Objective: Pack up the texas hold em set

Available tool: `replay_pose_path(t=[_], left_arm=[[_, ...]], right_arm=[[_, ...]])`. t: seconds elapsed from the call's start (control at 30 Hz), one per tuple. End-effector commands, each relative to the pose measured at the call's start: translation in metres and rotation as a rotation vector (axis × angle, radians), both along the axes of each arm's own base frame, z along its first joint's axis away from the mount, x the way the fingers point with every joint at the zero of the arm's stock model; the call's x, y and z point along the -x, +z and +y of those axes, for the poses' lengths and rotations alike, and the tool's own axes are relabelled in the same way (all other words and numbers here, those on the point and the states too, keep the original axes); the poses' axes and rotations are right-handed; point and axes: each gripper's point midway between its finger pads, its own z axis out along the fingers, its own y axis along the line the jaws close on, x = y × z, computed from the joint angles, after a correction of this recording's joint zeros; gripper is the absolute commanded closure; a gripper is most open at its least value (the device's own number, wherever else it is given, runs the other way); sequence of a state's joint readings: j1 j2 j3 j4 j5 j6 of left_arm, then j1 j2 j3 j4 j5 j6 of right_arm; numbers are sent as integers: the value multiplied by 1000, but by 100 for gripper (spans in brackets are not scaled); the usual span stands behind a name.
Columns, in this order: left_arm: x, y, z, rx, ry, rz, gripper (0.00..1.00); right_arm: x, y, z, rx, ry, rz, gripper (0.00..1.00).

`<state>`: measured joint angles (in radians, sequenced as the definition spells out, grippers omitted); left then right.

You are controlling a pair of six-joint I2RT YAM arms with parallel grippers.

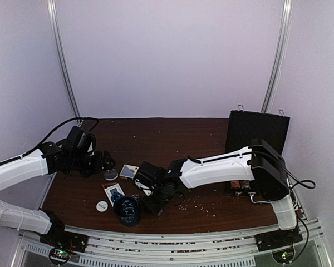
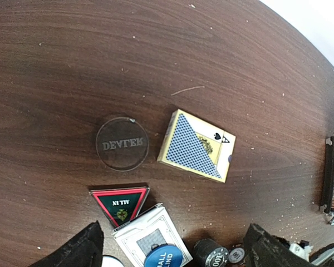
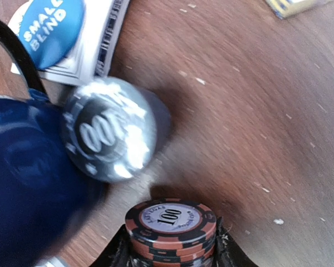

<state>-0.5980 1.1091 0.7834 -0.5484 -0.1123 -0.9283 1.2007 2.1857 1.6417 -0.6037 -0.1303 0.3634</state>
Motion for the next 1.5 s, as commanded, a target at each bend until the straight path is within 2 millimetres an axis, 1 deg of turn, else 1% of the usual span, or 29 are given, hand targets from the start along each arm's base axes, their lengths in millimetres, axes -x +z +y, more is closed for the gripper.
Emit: replay_pose_path(t=[0.0,0.03,0.17,0.23,0.27,0.37,0.47,0.53,0.63,0.83,0.93,1.0,1.07,1.17,1.2,1.33,1.4,1.47], left_arm=[[-5,5,0,12,19,-16,10],[-5,4,0,10,20,-15,10],[-7,3,0,6,28,-10,10],[-8,2,0,4,32,-7,10],[-9,2,0,3,33,-7,10],[-10,3,0,-1,34,-10,10],[-11,3,0,-4,36,-12,10],[-12,3,0,-4,39,-14,10],[-11,2,2,0,52,-17,10],[-8,-1,6,21,90,-13,10],[-6,0,7,30,97,-16,10],[-6,0,9,25,99,-20,10],[-5,1,10,17,100,-19,10],[-6,1,10,15,101,-16,10],[-7,1,10,16,102,-16,10],[-11,2,7,13,98,-20,10],[-13,3,6,4,93,-21,10],[-15,3,5,-4,89,-22,10]], right_arm=[[-22,1,-39,45,-74,-42,76],[-29,3,-48,38,-102,-41,77],[-43,1,-89,41,-201,-32,77],[-47,-2,-113,55,-247,-33,77],[-47,-6,-129,74,-271,-36,78],[-51,-2,-160,77,-330,-40,78],[-60,15,-180,71,-372,-68,78],[-64,30,-188,62,-388,-80,78],[-73,56,-199,40,-412,-118,78],[-96,105,-223,-19,-476,-156,78],[-106,123,-237,-56,-531,-158,78],[-111,129,-247,-79,-576,-157,78],[-116,130,-259,-100,-627,-151,78],[-126,124,-281,-103,-697,-151,78],[-133,121,-293,-102,-734,-147,78],[-158,110,-324,-100,-833,-136,78],[-172,110,-335,-102,-871,-141,78],[-183,106,-341,-102,-895,-136,78]])
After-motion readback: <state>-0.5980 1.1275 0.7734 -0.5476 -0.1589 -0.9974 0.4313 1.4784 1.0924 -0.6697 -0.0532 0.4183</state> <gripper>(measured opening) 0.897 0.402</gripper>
